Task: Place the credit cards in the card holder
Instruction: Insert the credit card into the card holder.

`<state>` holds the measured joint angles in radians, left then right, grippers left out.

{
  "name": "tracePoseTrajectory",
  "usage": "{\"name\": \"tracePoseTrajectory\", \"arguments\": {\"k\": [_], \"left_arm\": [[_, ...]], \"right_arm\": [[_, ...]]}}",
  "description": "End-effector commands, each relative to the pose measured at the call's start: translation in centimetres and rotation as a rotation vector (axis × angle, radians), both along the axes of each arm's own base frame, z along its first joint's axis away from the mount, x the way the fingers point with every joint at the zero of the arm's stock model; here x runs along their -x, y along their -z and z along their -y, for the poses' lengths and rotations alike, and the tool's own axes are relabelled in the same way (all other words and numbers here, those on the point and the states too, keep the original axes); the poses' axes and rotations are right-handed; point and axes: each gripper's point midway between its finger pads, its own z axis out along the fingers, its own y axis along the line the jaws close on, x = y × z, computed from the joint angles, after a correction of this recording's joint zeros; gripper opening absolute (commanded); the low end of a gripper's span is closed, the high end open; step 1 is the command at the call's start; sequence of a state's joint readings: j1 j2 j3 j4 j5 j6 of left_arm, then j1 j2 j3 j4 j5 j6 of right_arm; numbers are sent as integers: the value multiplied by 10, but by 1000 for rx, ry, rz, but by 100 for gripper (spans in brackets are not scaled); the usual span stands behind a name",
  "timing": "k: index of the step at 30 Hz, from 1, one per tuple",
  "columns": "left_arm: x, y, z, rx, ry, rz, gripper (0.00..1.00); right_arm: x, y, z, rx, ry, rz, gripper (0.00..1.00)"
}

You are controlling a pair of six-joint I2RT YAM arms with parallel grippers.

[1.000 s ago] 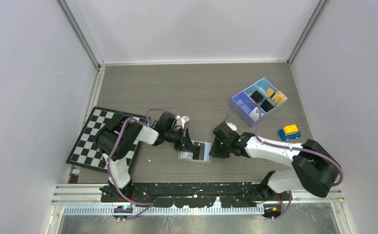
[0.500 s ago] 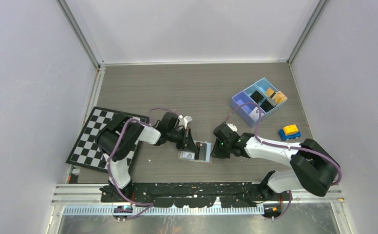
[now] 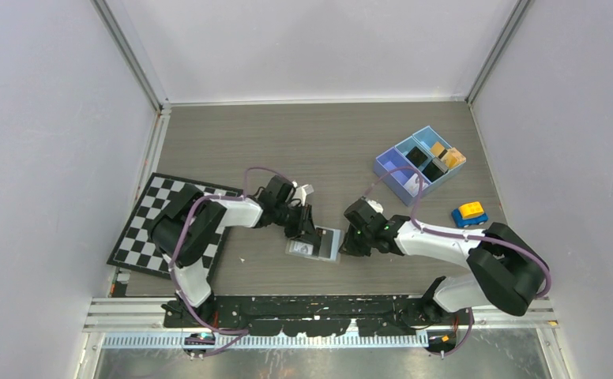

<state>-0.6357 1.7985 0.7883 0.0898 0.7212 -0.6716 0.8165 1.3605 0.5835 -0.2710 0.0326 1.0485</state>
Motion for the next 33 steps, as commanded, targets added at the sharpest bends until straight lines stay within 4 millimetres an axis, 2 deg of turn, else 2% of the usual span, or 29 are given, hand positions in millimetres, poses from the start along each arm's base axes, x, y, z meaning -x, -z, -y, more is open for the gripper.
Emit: {"name": "tracePoseTrajectory", "arguments": {"k": [1, 9, 17, 33], "left_arm": [[-2, -1, -15, -106, 9, 52, 22], [-1, -21, -18, -108, 31, 85, 39], [-3, -36, -18, -91, 27, 126, 44], [1, -11, -12, -88, 47, 68, 44]], "right_arm": [[-3, 10, 1, 29, 20, 2, 0], [-5, 9, 5, 44, 25, 16, 0], [-5, 10, 3, 41, 17, 11, 1], [-5, 10, 2, 44, 12, 9, 1]]}}
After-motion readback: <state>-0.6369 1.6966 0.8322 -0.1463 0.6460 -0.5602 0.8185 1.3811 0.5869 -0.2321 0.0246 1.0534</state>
